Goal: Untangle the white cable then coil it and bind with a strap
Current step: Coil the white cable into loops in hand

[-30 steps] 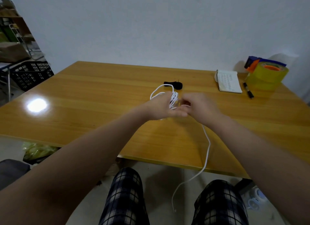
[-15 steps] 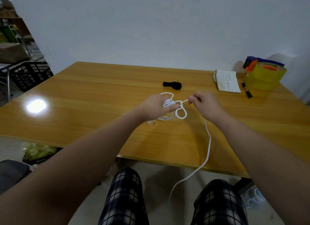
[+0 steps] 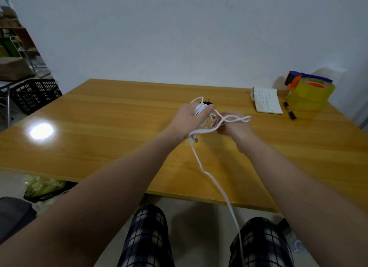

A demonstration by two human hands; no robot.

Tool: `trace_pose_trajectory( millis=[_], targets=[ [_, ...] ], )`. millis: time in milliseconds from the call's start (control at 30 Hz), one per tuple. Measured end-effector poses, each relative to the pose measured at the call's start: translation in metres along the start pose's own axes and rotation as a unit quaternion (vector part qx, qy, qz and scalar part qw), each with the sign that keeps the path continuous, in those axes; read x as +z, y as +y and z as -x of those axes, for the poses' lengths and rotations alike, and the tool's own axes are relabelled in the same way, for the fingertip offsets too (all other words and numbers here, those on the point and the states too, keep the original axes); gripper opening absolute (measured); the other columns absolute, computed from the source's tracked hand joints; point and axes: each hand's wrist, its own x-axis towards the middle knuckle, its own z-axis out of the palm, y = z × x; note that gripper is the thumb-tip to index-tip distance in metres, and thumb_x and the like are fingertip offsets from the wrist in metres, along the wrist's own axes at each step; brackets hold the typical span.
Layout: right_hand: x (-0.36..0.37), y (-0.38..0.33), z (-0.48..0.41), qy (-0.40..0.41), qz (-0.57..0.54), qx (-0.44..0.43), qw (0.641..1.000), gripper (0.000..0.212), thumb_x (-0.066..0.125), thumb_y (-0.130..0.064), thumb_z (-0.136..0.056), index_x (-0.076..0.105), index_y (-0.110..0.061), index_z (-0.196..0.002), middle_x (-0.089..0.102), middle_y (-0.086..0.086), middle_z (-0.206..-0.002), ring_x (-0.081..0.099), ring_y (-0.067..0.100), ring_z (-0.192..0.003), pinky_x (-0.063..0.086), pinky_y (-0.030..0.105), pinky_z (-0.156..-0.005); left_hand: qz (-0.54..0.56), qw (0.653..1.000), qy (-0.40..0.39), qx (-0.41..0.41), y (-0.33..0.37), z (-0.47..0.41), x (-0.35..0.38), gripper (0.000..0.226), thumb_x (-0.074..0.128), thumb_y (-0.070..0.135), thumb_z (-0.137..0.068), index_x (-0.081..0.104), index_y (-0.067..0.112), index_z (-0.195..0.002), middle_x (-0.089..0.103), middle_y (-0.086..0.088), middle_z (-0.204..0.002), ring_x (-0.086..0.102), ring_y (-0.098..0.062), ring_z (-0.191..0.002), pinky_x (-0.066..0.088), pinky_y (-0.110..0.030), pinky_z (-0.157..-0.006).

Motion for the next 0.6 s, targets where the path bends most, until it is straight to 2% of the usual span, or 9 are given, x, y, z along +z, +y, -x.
trace_pose_trajectory(
  millis=[33, 100, 167, 233, 300, 367, 467, 533, 600],
  targets=[
    [0.003, -0.009, 0.004, -0.026, -0.083, 0.05, 0.995, 0.025, 0.048, -0.027, -0.096, 0.064, -0.011, -0.087, 0.065, 0.014, -0.085, 0.062, 0.026, -0.071, 0.053, 0.034, -0.068, -0.005, 1.0, -0.003, 0.005, 0.002, 0.0, 0.001, 0.048, 0.052, 0.049, -0.09, 0.067, 0.003, -0.09, 0.062, -0.008, -0.066, 0.057, -0.007, -0.047, 0.046, -0.022, -0.048],
    [0.003, -0.018, 0.009, -0.1, -0.153, 0.134, 0.974, 0.049, 0.039, -0.054, -0.093, 0.06, -0.01, -0.101, 0.064, 0.016, -0.09, 0.066, 0.031, -0.072, 0.058, 0.038, -0.067, -0.033, 0.999, 0.008, 0.013, 0.004, 0.001, 0.001, 0.036, 0.051, 0.04, -0.094, 0.068, 0.01, -0.085, 0.057, 0.004, -0.061, 0.052, 0.002, -0.043, 0.041, -0.015, -0.046],
    [0.001, -0.019, 0.011, -0.148, -0.204, 0.178, 0.951, 0.062, 0.041, -0.064, -0.087, 0.057, -0.009, -0.112, 0.062, 0.018, -0.101, 0.068, 0.036, -0.078, 0.059, 0.042, -0.069, -0.048, 0.998, 0.016, 0.025, 0.0, 0.005, 0.0, 0.027, 0.052, 0.04, -0.094, 0.065, 0.026, -0.074, 0.054, 0.013, -0.055, 0.049, 0.004, -0.043, 0.037, -0.015, -0.045],
    [-0.002, -0.018, 0.012, -0.181, -0.254, 0.184, 0.932, 0.05, 0.052, -0.052, -0.087, 0.057, -0.007, -0.109, 0.059, 0.02, -0.105, 0.068, 0.037, -0.08, 0.059, 0.044, -0.072, -0.099, 0.994, 0.013, 0.038, 0.0, 0.007, -0.002, 0.033, 0.052, 0.04, -0.094, 0.052, 0.033, -0.062, 0.052, 0.014, -0.051, 0.048, 0.002, -0.047, 0.035, -0.018, -0.047],
    [-0.008, -0.017, 0.014, -0.227, -0.309, 0.168, 0.908, 0.029, 0.058, -0.024, -0.087, 0.058, -0.002, -0.106, 0.059, 0.021, -0.101, 0.068, 0.033, -0.079, 0.059, 0.041, -0.075, -0.18, 0.983, -0.006, 0.04, -0.001, 0.007, -0.002, 0.037, 0.051, 0.041, -0.094, 0.044, 0.03, -0.06, 0.047, 0.011, -0.056, 0.046, -0.004, -0.053, 0.034, -0.026, -0.049],
    [-0.015, -0.015, 0.014, -0.268, -0.337, 0.167, 0.887, 0.037, 0.056, 0.002, -0.08, 0.053, 0.003, -0.117, 0.062, 0.022, -0.101, 0.07, 0.03, -0.083, 0.06, 0.035, -0.072, -0.255, 0.965, -0.015, 0.061, 0.001, 0.008, -0.004, 0.039, 0.05, 0.044, -0.093, 0.036, 0.031, -0.06, 0.042, 0.011, -0.061, 0.044, -0.012, -0.063, 0.029, -0.03, -0.057],
    [-0.025, -0.019, 0.014, -0.267, -0.276, 0.181, 0.905, 0.045, 0.045, 0.019, -0.083, 0.05, -0.002, -0.123, 0.065, 0.023, -0.098, 0.072, 0.026, -0.078, 0.059, 0.029, -0.064, -0.276, 0.958, -0.027, 0.07, 0.0, 0.009, -0.007, 0.038, 0.05, 0.05, -0.091, 0.034, 0.036, -0.06, 0.041, 0.013, -0.065, 0.043, -0.011, -0.068, 0.028, -0.028, -0.061],
    [-0.028, -0.027, 0.014, -0.268, -0.156, 0.172, 0.935, 0.036, 0.049, 0.014, -0.086, 0.054, -0.002, -0.118, 0.064, 0.02, -0.096, 0.069, 0.015, -0.062, 0.056, 0.022, -0.054, -0.282, 0.957, -0.024, 0.059, -0.001, 0.009, -0.007, 0.038, 0.049, 0.053, -0.091, 0.034, 0.033, -0.061, 0.042, 0.012, -0.065, 0.042, -0.009, -0.064, 0.026, -0.029, -0.057],
    [-0.032, -0.033, 0.011, -0.256, 0.012, 0.143, 0.956, 0.019, 0.061, -0.004, -0.087, 0.062, -0.003, -0.106, 0.064, 0.014, -0.089, 0.054, 0.006, -0.046, 0.043, 0.018, -0.04, -0.269, 0.962, -0.011, 0.044, -0.001, 0.009, -0.006, 0.04, 0.049, 0.054, -0.09, 0.036, 0.029, -0.062, 0.043, 0.009, -0.062, 0.042, -0.009, -0.06, 0.028, -0.029, -0.054]
  ],
)
